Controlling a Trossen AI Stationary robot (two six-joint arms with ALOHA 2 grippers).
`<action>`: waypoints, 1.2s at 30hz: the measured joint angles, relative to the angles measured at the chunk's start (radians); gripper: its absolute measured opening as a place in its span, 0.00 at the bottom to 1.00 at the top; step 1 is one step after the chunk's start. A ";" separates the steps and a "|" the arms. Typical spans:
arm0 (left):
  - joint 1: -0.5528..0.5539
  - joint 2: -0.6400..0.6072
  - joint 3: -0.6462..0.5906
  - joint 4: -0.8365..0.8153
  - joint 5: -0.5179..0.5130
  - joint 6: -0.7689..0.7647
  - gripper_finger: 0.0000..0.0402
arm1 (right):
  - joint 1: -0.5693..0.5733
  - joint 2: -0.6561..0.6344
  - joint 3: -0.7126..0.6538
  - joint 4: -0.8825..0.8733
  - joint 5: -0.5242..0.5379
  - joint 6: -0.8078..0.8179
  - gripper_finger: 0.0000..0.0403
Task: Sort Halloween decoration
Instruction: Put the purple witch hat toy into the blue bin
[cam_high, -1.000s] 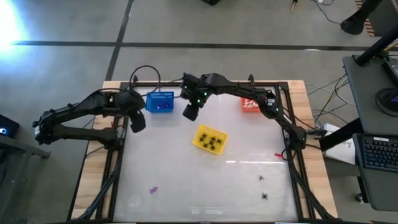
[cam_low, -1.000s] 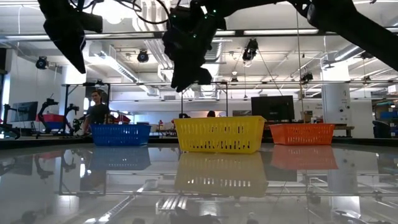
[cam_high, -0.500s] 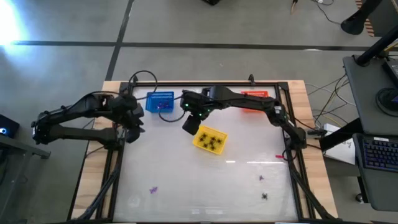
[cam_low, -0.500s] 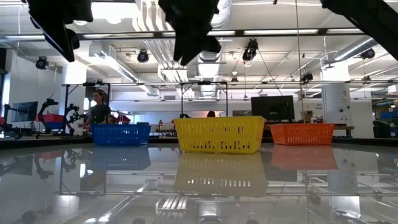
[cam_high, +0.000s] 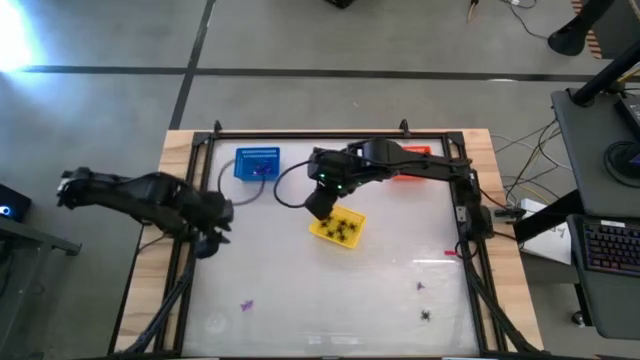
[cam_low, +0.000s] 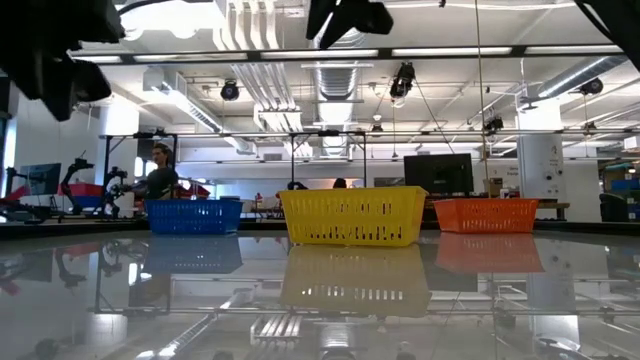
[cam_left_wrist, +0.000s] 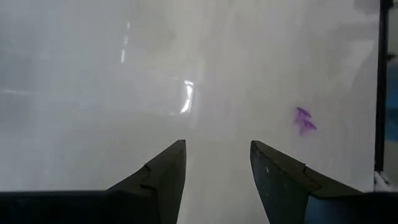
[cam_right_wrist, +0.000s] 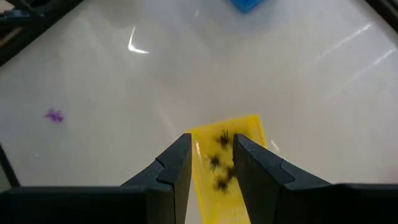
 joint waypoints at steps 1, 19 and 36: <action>-0.025 0.006 -0.015 0.018 0.000 -0.007 0.40 | 0.004 -0.006 0.000 -0.017 0.000 0.008 0.27; -0.336 0.187 -0.107 0.308 -0.025 -0.153 0.40 | 0.064 -0.050 0.000 -0.169 0.001 0.151 0.27; -0.497 0.498 -0.107 0.596 -0.028 -0.333 0.40 | 0.100 -0.063 -0.001 -0.215 -0.003 0.108 0.27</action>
